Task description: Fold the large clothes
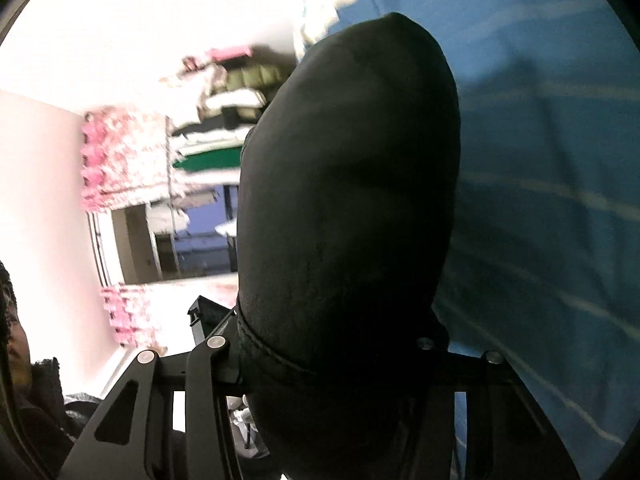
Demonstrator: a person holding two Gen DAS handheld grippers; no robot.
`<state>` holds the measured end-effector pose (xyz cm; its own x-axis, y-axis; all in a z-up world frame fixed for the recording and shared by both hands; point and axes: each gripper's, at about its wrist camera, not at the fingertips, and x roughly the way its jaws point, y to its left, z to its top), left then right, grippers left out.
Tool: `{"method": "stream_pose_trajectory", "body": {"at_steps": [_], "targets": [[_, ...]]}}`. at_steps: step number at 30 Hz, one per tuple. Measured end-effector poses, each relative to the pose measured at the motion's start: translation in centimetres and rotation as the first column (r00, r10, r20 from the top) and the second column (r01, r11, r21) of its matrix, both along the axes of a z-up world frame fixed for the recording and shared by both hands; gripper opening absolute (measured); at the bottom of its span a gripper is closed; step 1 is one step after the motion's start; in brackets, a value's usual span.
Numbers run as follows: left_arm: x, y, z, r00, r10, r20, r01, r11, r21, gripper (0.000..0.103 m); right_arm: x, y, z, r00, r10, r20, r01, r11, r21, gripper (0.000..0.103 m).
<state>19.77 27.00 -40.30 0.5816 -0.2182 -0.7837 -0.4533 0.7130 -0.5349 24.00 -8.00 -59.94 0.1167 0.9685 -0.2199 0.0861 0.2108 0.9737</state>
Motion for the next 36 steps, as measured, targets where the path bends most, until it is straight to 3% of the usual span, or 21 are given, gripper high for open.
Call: {"method": "stream_pose_trajectory", "body": {"at_steps": [7, 14, 18, 20, 23, 26, 29, 31, 33, 35, 36], "targets": [[10.5, -4.6, 4.7, 0.991, -0.081, 0.107, 0.082, 0.997, 0.000, 0.032, 6.5, -4.1, 5.1, 0.989, -0.115, 0.091, 0.111, 0.993, 0.051, 0.051], [25.1, -11.9, 8.5, 0.961, -0.141, 0.236, 0.151, 0.988, -0.022, 0.032, 18.8, -11.2, 11.2, 0.960, -0.181, 0.212, 0.171, 0.983, 0.068, 0.051], [33.0, -16.2, 7.7, 0.947, -0.160, 0.278, 0.177, 0.984, -0.036, 0.032, 27.0, -16.4, 12.5, 0.945, -0.206, 0.255, 0.195, 0.978, 0.070, 0.051], [36.7, -18.4, 6.0, 0.944, -0.178, 0.279, 0.192, 0.981, -0.024, 0.032, 30.9, -18.6, 12.0, 0.941, -0.208, 0.267, 0.196, 0.978, 0.072, 0.050], [40.7, -21.0, 2.0, 0.946, -0.216, 0.239, 0.223, 0.975, 0.001, 0.032, 36.5, -21.9, 8.3, 0.948, -0.221, 0.230, 0.211, 0.975, 0.069, 0.050], [44.8, -24.1, -5.1, 0.951, -0.291, 0.102, 0.290, 0.957, 0.017, 0.032, 40.3, -24.8, 2.1, 0.959, -0.258, 0.118, 0.258, 0.966, 0.013, 0.050], [45.7, -25.8, -8.8, 0.934, -0.357, 0.023, 0.355, 0.933, 0.058, 0.033, 41.9, -26.9, -4.6, 0.955, -0.290, -0.060, 0.284, 0.954, -0.097, 0.050], [45.3, -26.5, -8.8, 0.920, -0.393, 0.011, 0.388, 0.912, 0.129, 0.037, 42.4, -27.0, -6.5, 0.955, -0.282, -0.092, 0.272, 0.956, -0.109, 0.053], [45.1, -26.8, -8.5, 0.903, -0.430, -0.013, 0.425, 0.887, 0.178, 0.039, 43.5, -25.8, -5.9, 0.960, -0.269, -0.075, 0.257, 0.957, -0.136, 0.057], [45.0, -27.3, -7.8, 0.885, -0.463, -0.048, 0.461, 0.858, 0.228, 0.042, 43.0, -26.4, -5.0, 0.956, -0.274, -0.104, 0.245, 0.942, -0.231, 0.066], [44.9, -27.8, -7.4, 0.878, -0.475, -0.065, 0.474, 0.842, 0.257, 0.042, 42.8, -25.9, -3.8, 0.954, -0.285, -0.093, 0.241, 0.914, -0.328, 0.075]]}}
